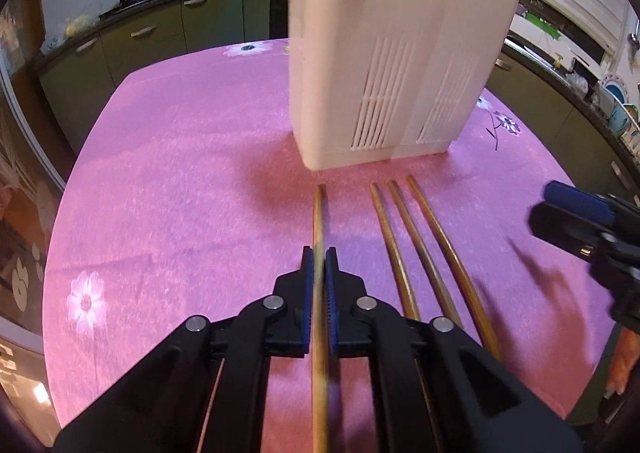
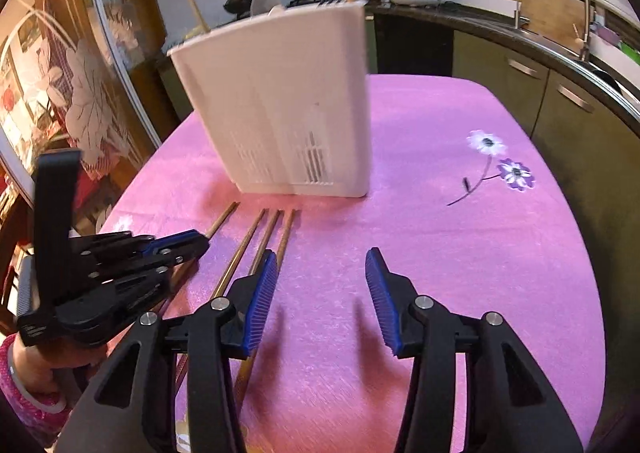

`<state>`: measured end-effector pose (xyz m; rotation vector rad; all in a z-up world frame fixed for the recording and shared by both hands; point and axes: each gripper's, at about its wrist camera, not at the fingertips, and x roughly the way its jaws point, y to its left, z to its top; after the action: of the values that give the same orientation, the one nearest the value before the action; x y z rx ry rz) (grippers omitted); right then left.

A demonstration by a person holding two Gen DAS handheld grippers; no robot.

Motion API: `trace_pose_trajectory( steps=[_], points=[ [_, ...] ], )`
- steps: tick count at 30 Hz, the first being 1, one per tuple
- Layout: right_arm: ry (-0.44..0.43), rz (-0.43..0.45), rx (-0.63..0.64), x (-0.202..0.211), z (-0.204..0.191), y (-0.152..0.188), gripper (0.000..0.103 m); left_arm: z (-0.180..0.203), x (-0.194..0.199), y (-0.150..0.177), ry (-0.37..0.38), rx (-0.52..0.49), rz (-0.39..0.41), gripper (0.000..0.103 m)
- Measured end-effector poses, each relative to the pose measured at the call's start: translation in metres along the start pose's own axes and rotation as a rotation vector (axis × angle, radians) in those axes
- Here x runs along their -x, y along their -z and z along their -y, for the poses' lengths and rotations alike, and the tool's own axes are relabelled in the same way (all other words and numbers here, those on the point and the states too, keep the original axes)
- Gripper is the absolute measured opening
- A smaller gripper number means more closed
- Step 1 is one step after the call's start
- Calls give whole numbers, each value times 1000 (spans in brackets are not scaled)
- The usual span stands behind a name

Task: Organize utensils
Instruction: 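Grasp a wooden chopstick with the left gripper while the right gripper grasps another chopstick, then lift both chopsticks upright and carry them above the holder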

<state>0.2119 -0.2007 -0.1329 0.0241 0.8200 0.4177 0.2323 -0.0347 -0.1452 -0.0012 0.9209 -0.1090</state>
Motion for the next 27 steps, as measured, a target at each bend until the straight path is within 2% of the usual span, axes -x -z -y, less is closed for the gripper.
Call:
trace_pose_trajectory(
  steps=[2,4,8,10,12,22,23,27],
  points=[
    [10,-21,20,-12,-8,-1,45,-2,5,4,-2,5,11,6],
    [12,-34,25,-21,-13,-2,35,-4,13,7,-10,1,34,6],
    [28,-51,26,-38,-23,-3,23,-6,31,8,-17,2,83,6],
    [37,-72,33,-48,-27,-3,23,-7,39,8,-13,0,105,6],
    [42,-92,37,-55,-32,-2,17,-7,44,8,0,1,117,6],
    [108,-137,92,-80,-49,-13,14,-11,51,9,36,7,134,6],
    [94,-142,92,-82,-49,-15,8,-11,51,9,38,8,136,6],
    [28,-154,44,-79,-40,-20,6,-11,55,8,44,6,146,6]
  ],
)
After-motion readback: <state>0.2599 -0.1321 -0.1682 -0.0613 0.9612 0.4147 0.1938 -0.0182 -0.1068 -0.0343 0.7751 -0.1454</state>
